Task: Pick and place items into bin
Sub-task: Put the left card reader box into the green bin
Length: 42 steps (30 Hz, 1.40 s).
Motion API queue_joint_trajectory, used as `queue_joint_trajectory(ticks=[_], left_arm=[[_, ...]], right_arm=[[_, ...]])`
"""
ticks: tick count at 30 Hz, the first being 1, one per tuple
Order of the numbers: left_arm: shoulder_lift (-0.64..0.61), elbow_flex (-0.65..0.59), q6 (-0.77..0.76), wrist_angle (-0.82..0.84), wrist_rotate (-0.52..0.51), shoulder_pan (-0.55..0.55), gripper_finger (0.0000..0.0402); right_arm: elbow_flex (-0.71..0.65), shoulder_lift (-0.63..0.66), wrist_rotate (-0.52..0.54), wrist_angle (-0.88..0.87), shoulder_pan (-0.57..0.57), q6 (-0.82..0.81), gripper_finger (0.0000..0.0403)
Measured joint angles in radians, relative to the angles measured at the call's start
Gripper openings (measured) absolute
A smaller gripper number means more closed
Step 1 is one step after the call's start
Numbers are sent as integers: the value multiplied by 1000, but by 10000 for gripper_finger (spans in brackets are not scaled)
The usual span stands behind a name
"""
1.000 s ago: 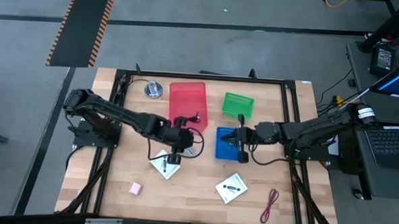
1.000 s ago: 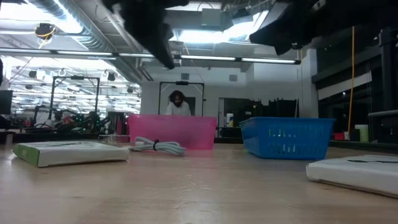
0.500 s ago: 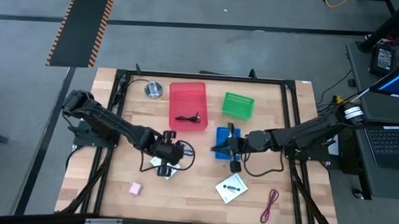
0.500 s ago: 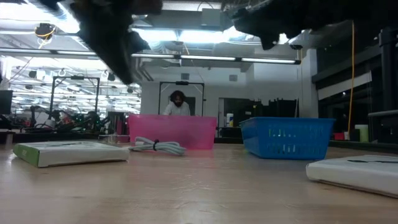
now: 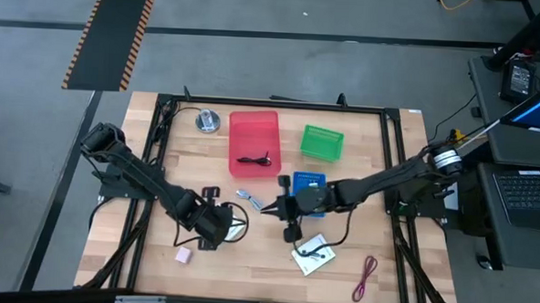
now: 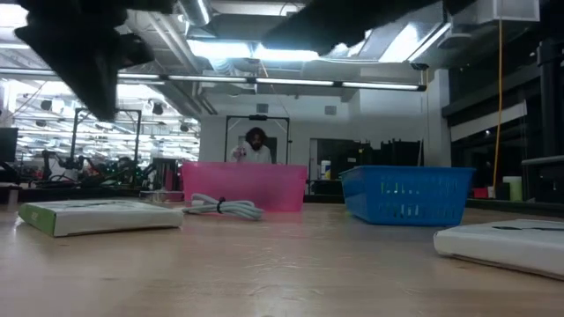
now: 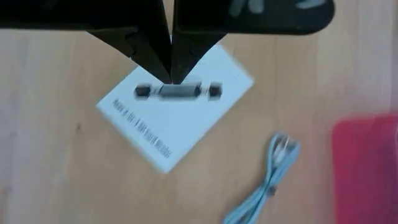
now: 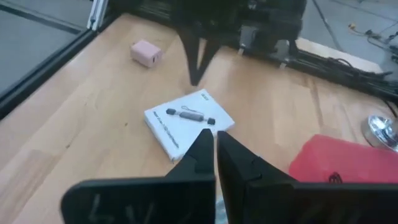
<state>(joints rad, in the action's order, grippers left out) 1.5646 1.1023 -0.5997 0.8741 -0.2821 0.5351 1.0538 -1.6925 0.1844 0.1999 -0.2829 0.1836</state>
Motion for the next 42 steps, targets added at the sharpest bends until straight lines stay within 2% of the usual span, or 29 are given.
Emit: queue_joint_trajectory(ticks=[9,14,20,25,35,42], left_arm=[[-7,-13,-98,37,-9,49,1],[-88,-160,-195,-47,5,53,1],[-223,-355,-236,-272,61,31,1],[-259,-434,-263,-331,98,3,1],[-258,-485,-304,-373,120,-4,1],[-249,-492,-304,-399,120,-4,1]], right_arm=[[123,-96,1,-58,-3,83,13],[120,-99,2,-66,-3,54,39],[119,-99,7,-68,-3,37,64],[119,-99,10,-70,-3,61,86],[118,-103,10,-70,-3,61,112],[116,-181,11,-37,-2,82,113]])
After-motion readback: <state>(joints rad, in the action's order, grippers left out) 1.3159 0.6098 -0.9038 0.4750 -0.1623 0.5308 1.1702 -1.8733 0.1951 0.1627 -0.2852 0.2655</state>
